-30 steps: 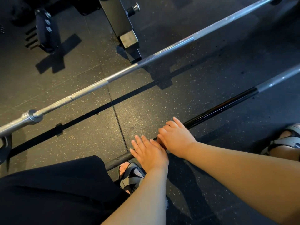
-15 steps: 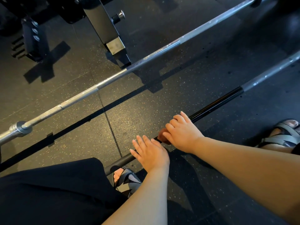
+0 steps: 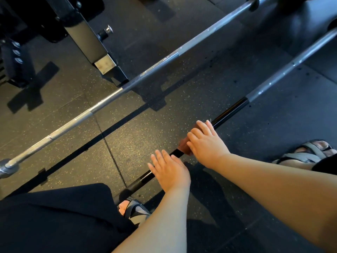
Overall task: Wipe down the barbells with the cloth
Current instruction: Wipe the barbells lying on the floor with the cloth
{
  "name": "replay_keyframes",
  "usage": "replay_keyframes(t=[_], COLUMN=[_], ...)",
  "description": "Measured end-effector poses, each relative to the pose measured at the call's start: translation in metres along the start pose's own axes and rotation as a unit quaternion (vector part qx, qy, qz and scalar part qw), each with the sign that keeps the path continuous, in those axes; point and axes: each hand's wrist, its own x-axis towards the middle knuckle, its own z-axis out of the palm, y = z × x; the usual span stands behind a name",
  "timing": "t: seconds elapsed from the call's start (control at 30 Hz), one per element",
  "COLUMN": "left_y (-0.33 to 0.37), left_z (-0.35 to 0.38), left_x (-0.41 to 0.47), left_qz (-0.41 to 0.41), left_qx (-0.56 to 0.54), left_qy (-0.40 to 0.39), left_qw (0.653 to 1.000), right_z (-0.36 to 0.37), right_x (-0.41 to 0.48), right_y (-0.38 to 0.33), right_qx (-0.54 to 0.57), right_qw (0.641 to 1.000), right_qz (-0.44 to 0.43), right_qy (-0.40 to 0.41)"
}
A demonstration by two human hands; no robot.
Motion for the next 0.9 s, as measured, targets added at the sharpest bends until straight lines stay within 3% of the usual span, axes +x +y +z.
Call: replay_keyframes(t=[0.17, 0.3, 0.4, 0.7, 0.9], left_y=[0.031, 0.039, 0.040, 0.067, 0.104], left_z=[0.002, 0.004, 0.007, -0.006, -0.009], left_x=[-0.001, -0.003, -0.003, 0.002, 0.003], left_qz=[0.054, 0.049, 0.044, 0.041, 0.148], left_qx=[-0.028, -0.019, -0.011, 0.006, -0.077], left_qy=[-0.034, -0.045, -0.043, -0.103, -0.171], left_qw=[0.998, 0.998, 0.998, 0.994, 0.971], right_z=[-0.003, -0.009, -0.012, 0.002, -0.004], right_x=[0.009, 0.004, 0.000, -0.001, 0.001], right_y=[0.041, 0.071, 0.063, 0.065, 0.105], right_qx=[0.018, 0.009, 0.013, 0.037, 0.083], right_qw=[0.997, 0.999, 0.999, 0.997, 0.992], right_qz=[-0.081, 0.019, 0.039, -0.061, 0.100], right_qy=[0.001, -0.024, -0.026, 0.005, 0.001])
